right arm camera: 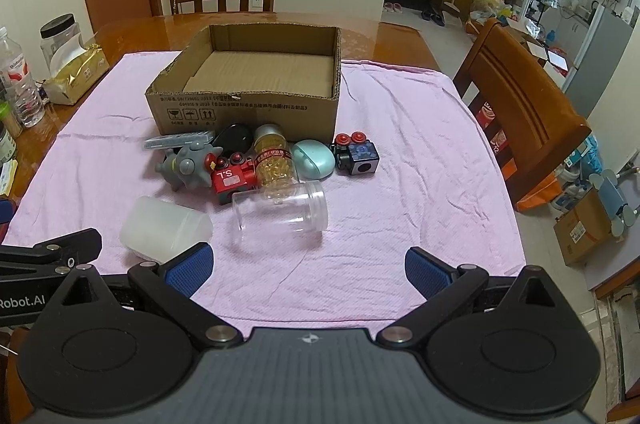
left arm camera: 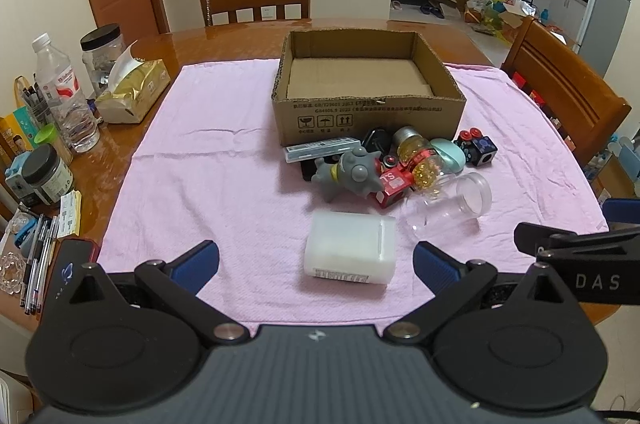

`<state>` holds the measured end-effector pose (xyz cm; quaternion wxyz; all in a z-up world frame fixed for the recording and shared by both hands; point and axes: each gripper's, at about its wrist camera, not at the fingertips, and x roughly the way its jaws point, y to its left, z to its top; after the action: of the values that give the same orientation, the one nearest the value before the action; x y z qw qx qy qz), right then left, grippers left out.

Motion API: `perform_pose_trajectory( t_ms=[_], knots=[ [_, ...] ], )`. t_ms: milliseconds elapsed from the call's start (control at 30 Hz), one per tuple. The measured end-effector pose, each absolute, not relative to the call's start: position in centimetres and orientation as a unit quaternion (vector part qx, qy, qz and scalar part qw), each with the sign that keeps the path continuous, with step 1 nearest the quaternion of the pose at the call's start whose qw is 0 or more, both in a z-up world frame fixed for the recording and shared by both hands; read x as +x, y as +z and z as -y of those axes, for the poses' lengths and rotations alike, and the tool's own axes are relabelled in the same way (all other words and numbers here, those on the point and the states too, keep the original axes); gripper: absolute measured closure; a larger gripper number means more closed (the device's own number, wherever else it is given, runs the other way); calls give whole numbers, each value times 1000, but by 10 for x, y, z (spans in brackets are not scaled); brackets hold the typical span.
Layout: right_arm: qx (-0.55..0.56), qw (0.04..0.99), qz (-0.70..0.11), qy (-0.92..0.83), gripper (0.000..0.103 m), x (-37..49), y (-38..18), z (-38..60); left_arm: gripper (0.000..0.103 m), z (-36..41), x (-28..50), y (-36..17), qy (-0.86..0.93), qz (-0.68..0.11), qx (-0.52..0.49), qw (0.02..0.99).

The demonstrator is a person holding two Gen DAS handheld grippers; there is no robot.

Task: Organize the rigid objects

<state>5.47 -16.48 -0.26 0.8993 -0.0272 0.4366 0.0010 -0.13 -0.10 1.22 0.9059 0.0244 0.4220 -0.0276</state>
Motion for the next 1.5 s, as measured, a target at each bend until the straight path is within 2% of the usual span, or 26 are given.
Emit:
perform_pose_trajectory(
  t_ms=[1500],
  knots=[
    [-35, 909, -415, 1, 0, 62, -9, 174, 1, 10, 9, 3, -64, -407, 40, 910]
  ],
)
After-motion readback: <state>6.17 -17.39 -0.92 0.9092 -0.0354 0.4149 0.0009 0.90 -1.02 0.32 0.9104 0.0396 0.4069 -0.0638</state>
